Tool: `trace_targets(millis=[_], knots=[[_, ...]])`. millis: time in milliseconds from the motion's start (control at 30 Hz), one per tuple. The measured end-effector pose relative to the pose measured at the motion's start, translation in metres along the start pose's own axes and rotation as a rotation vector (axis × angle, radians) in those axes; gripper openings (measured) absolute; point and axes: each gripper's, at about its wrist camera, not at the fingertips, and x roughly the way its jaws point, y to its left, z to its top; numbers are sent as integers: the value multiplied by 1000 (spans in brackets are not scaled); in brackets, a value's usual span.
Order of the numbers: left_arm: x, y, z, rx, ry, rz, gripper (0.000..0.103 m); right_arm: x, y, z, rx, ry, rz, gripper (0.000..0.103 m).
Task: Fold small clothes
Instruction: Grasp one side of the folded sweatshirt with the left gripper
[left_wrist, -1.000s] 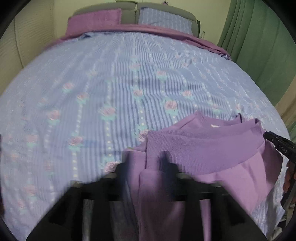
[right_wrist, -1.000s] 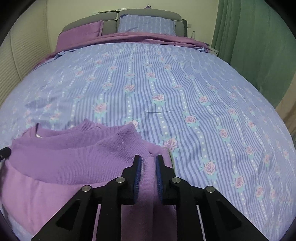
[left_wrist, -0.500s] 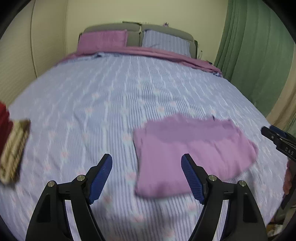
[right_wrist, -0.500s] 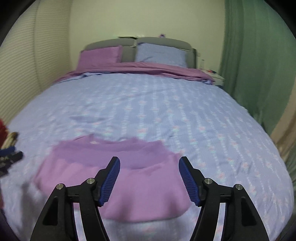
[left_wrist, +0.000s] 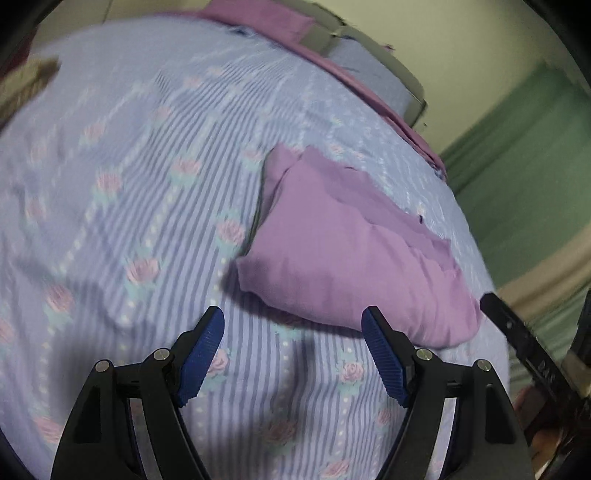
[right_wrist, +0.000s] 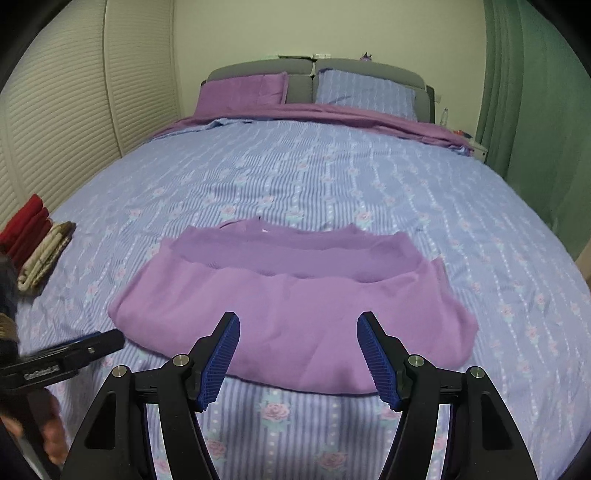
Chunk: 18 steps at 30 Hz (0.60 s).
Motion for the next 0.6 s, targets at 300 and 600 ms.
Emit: trace_targets(millis=[300, 600], knots=[[42, -6, 8, -53, -25, -57, 76, 33, -15, -6, 67, 51, -28, 66], [64, -11, 24, -64, -86, -30, 56, 57, -9, -5, 64, 62, 28, 55]])
